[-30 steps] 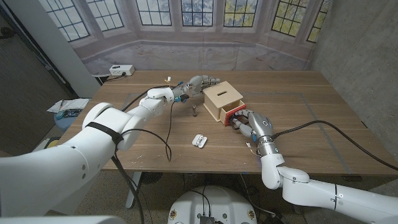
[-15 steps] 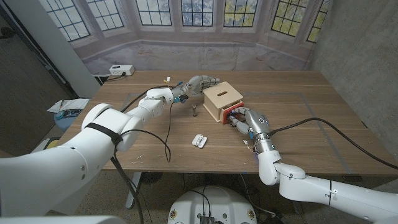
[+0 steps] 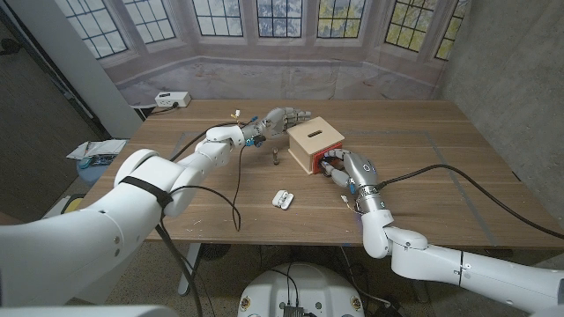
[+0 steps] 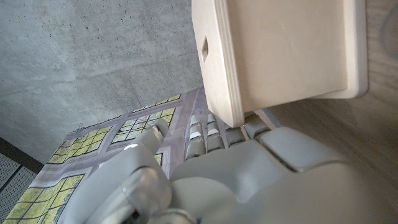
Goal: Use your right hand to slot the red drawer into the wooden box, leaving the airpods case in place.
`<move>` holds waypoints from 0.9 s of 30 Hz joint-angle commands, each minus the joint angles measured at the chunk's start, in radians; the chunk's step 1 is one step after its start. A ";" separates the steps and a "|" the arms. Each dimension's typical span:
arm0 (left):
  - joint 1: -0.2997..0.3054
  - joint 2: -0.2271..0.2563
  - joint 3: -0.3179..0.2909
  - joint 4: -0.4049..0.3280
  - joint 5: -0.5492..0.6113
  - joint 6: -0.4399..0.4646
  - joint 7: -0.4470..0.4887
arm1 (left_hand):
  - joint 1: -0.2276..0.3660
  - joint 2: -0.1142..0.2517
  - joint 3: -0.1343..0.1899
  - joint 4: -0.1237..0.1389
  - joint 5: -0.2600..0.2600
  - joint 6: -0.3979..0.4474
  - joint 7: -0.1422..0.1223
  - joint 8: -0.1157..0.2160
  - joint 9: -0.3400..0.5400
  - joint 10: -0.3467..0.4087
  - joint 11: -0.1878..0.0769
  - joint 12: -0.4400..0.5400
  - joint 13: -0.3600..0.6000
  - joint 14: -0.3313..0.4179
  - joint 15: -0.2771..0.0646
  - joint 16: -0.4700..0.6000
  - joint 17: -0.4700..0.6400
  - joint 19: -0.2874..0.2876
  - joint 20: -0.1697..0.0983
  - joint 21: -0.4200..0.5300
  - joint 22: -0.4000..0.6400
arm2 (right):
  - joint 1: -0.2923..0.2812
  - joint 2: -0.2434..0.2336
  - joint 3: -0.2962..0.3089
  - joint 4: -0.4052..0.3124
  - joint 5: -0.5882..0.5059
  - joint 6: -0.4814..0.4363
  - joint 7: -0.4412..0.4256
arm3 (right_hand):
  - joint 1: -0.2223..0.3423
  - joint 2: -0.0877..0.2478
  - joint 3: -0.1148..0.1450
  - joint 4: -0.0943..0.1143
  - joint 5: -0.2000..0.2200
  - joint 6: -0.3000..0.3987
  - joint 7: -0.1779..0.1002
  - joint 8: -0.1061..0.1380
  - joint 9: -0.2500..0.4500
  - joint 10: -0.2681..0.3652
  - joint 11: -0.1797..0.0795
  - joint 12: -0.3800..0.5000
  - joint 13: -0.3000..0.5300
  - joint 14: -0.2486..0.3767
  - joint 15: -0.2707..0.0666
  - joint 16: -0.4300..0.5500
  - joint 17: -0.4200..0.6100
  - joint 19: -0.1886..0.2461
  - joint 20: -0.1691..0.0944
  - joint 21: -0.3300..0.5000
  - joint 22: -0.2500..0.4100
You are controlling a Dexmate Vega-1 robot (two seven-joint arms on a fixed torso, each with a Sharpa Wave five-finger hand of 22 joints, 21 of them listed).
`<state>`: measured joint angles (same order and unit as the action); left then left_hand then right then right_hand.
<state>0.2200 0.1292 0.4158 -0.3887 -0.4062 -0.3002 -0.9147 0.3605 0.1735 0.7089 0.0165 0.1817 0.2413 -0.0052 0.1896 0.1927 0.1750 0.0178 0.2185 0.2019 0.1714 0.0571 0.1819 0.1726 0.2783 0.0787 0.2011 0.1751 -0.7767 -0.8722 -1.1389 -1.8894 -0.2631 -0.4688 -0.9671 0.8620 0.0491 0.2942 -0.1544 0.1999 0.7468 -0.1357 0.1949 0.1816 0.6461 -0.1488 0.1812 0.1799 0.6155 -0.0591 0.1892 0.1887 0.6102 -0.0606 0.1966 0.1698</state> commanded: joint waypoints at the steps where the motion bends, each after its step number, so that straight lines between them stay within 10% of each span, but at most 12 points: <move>1: 0.009 0.006 -0.006 -0.012 -0.011 -0.007 -0.009 | -0.005 0.005 0.007 -0.002 0.000 0.008 0.002 0.004 0.002 -0.002 0.000 -0.003 0.004 0.007 0.005 0.001 0.003 0.005 0.004 0.002 0.004 | 0.028 0.027 -0.009 0.041 -0.008 0.034 0.008 | 0.012 -0.002 0.008 0.001 -0.002 0.005 0.001 -0.001 0.001 0.004 -0.006 0.003 0.001 0.004 -0.114 0.007 0.002 0.007 -0.019 -0.001 0.002; 27: 0.023 0.011 -0.008 -0.025 -0.022 -0.011 -0.016 | -0.007 0.004 0.007 0.000 0.000 0.008 0.000 0.003 0.002 0.000 0.000 -0.002 0.004 0.010 0.006 0.002 0.003 0.004 0.004 0.002 0.004 | 0.044 0.029 -0.017 0.049 -0.016 0.045 0.016 | 0.009 -0.002 0.011 0.002 -0.003 0.006 -0.001 -0.002 0.001 0.007 -0.006 0.004 0.002 0.002 -0.114 0.008 0.004 0.007 -0.019 -0.001 0.002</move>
<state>0.2399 0.1361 0.4076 -0.4104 -0.4266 -0.3091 -0.9302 0.3605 0.1736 0.7089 0.0165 0.1817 0.2447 -0.0018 0.1896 0.1927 0.1750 0.0178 0.2185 0.2019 0.1749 0.0609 0.1786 0.1734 0.2750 0.0828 0.1965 0.1739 -0.7341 -0.8261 -1.1541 -1.8230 -0.2766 -0.4193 -0.9593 0.8620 0.0491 0.2968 -0.1516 0.2000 0.7470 -0.1354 0.1967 0.1809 0.6478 -0.1509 0.1848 0.1819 0.6155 -0.0591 0.1892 0.1885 0.6102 -0.0606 0.1966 0.1697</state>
